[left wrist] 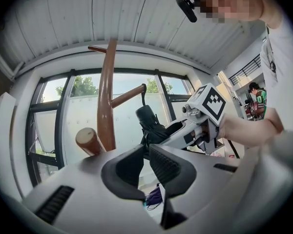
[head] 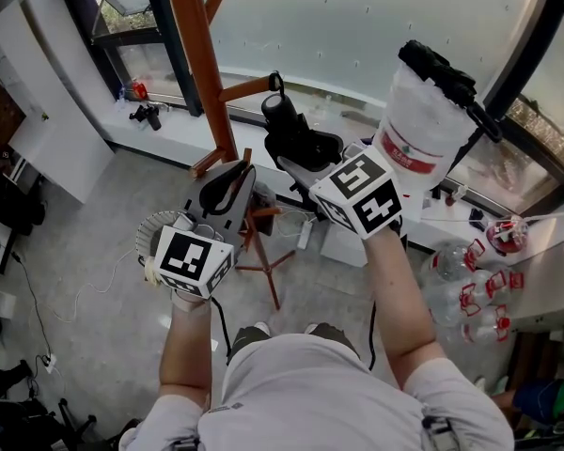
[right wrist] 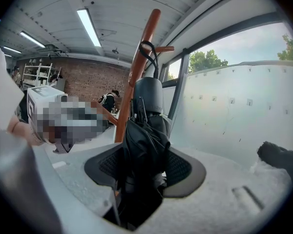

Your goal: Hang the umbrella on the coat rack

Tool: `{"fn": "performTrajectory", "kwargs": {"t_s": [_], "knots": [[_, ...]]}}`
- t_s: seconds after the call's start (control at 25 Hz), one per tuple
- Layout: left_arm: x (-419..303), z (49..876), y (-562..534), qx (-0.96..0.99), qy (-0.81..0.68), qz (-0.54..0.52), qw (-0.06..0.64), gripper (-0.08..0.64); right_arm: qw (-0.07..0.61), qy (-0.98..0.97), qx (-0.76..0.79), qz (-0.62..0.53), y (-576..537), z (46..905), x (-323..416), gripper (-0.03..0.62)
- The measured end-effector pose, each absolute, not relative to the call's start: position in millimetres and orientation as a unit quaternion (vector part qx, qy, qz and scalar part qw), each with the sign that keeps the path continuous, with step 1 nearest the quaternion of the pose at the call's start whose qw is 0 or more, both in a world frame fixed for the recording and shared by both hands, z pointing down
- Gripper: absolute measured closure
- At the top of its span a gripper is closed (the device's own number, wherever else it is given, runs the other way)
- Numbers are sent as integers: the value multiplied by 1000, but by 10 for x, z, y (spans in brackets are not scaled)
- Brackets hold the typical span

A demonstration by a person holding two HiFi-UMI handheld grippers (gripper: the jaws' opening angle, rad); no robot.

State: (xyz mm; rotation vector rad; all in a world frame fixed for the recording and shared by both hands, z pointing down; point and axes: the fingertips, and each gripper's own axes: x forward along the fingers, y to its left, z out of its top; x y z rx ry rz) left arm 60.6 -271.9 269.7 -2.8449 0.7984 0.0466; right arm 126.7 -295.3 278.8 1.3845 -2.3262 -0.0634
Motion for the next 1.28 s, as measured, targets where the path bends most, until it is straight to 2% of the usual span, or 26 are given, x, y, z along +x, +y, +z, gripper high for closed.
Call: {"fn": "performTrajectory", "kwargs": {"t_s": [0.32,0.72,1.28], "knots": [[567,2718,-2720,-958,274,15,89,538,227,-835,500,-47,-2924,2664,1222,368],[556,2767,-2694,-959,269,17,85,538,242,-831,500,-17,-2967,2876,1275,368],[739,2039,-2520,-955,255,80,131,538,244,-831,498,-35,-2843,2790,1308,368]]}}
